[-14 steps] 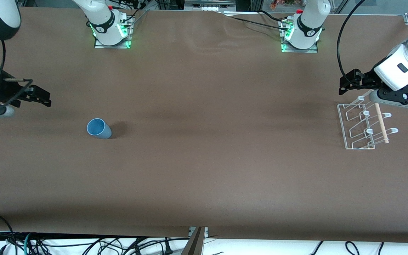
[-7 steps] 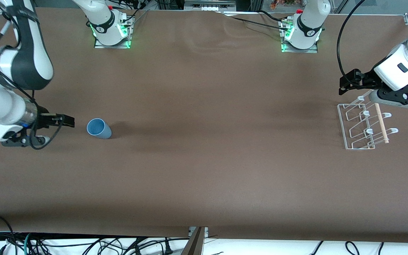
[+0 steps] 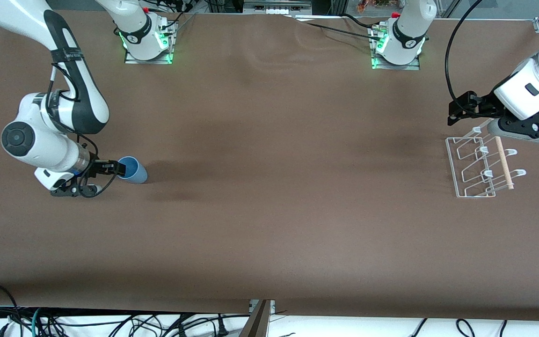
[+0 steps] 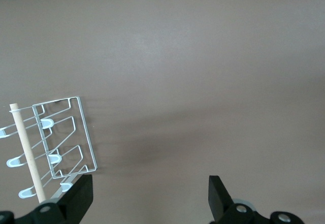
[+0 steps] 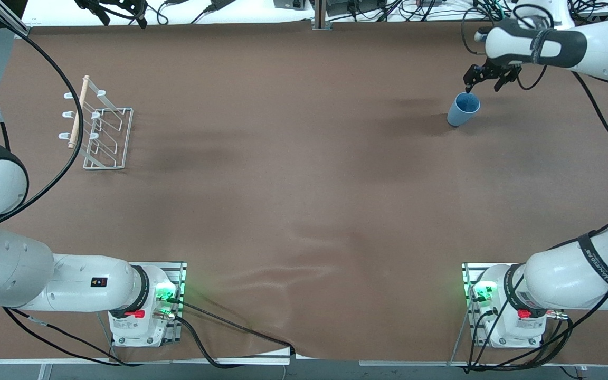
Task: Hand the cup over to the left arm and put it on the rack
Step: 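Grasp the light-blue cup by its base with the right gripper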
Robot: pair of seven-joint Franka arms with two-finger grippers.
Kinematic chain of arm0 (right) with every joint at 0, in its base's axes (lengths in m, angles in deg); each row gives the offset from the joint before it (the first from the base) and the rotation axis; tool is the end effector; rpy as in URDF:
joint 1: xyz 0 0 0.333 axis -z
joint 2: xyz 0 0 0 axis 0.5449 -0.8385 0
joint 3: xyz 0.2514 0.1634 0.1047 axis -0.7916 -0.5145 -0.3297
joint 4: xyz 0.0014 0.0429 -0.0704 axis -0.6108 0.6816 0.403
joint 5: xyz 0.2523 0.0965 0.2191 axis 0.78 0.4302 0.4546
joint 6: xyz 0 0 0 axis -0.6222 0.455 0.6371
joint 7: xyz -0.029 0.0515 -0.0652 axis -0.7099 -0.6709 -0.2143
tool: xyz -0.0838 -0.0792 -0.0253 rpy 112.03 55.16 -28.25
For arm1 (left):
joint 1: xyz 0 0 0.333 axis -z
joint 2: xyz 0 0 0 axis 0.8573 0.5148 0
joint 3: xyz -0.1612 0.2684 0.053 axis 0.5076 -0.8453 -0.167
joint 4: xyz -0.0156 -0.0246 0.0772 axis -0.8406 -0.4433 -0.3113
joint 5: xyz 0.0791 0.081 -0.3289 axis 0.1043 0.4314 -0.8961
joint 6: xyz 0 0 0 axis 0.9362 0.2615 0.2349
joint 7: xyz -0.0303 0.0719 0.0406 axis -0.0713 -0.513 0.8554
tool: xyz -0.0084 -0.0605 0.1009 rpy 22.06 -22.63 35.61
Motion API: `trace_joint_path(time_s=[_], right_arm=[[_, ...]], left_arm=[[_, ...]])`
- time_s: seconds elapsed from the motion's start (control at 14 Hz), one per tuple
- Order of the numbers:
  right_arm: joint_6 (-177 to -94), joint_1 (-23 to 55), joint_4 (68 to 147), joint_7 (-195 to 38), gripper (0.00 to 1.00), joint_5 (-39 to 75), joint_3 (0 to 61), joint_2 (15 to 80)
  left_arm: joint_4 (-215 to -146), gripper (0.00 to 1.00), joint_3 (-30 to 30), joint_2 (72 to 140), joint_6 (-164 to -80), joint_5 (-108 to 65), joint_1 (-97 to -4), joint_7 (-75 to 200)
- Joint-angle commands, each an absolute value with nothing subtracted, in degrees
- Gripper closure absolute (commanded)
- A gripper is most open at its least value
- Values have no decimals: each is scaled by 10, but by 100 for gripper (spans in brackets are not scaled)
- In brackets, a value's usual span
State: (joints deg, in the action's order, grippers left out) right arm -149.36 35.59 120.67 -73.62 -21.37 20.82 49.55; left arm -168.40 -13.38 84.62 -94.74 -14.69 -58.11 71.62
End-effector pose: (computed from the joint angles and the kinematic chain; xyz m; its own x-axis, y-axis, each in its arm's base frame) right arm 0.5742 0.0149 0.3050 0.9961 0.0595 -0.0657 0.0599 -0.9982 0.0052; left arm 0.5252 -0.0572 0.5926 0.9877 -0.1495 -0.0461 -0.1474 -0.9880 0.0453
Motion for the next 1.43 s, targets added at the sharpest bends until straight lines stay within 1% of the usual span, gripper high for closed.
trace_joint_path(time_s=[0.0, 0.36, 0.43, 0.5, 0.57, 0.64, 0.71, 0.79, 1.07, 1.36], right_arm=[[-1518, 356, 1235, -733, 0, -205, 210, 505], [-1523, 355, 1239, -733, 0, -204, 210, 486], [-1531, 355, 1240, -733, 2, -204, 210, 481], [-1536, 355, 1240, -733, 30, -204, 210, 476], [-1536, 355, 1239, -733, 66, -204, 210, 473], [-1535, 355, 1237, -733, 87, -205, 209, 472], [-1535, 355, 1235, -733, 96, -205, 209, 472], [-1534, 355, 1234, -731, 100, -204, 209, 472], [-1536, 355, 1222, -732, 100, -203, 209, 471], [-1531, 353, 1188, -732, 100, -161, 203, 470]], left_arm=[[-1675, 0, -132, 843, -936, -146, -584, 727], [-1674, 0, -127, 843, -936, -146, -583, 724], [-1674, 0, -127, 843, -936, -146, -583, 723], [-1674, 0, -127, 843, -936, -146, -583, 724], [-1674, 0, -127, 843, -936, -146, -583, 723], [-1674, 0, -127, 843, -936, -146, -583, 723], [-1675, 0, -127, 843, -936, -146, -583, 723], [-1674, 0, -127, 843, -936, -146, -583, 723], [-1674, 0, -126, 844, -936, -146, -582, 723], [-1674, 0, -126, 843, -936, -146, -582, 723]])
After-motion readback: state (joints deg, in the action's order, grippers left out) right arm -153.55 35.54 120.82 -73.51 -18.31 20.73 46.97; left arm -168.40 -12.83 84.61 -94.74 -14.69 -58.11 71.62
